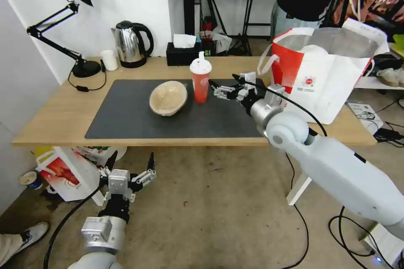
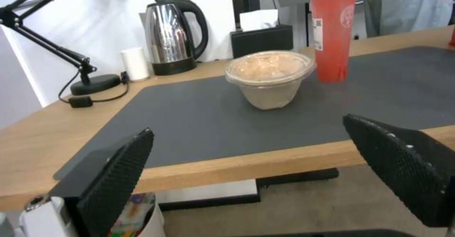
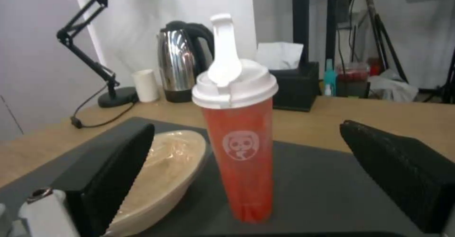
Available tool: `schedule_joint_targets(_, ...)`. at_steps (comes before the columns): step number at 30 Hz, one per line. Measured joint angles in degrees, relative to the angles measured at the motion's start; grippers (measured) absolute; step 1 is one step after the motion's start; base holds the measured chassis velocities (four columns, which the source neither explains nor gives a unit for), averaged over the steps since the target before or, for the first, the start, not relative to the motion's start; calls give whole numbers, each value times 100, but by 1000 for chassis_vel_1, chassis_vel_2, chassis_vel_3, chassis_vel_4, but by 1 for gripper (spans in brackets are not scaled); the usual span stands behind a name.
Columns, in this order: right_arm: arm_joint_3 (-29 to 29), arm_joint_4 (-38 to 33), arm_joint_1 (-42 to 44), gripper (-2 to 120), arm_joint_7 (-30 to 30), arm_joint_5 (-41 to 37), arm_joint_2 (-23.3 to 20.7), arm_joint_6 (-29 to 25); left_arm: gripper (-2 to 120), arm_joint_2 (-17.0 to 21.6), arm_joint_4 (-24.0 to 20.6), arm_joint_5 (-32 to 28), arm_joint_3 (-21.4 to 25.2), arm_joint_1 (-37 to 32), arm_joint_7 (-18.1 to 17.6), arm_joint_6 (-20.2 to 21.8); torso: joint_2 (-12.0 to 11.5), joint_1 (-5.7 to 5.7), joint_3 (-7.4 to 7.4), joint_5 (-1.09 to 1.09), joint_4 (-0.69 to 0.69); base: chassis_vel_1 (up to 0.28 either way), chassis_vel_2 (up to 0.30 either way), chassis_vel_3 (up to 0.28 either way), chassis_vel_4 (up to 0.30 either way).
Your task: Pick up the trash from the table and place it into the takeout bag.
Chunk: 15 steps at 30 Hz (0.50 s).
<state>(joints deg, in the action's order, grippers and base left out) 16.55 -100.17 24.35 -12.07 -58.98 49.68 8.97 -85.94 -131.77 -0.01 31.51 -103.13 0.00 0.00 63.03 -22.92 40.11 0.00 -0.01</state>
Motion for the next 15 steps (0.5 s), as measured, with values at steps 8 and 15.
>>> schedule_joint_targets(8,234,516,-284,100,102,0,260,20,100,0,0,0,0,0,0,0,0,0,0,0,1,0,0,0,0)
schedule_joint_targets(15,406,764,-446,100,118,0,440,40,100,0,0,0,0,0,0,0,0,0,0,0,1,0,0,0,0)
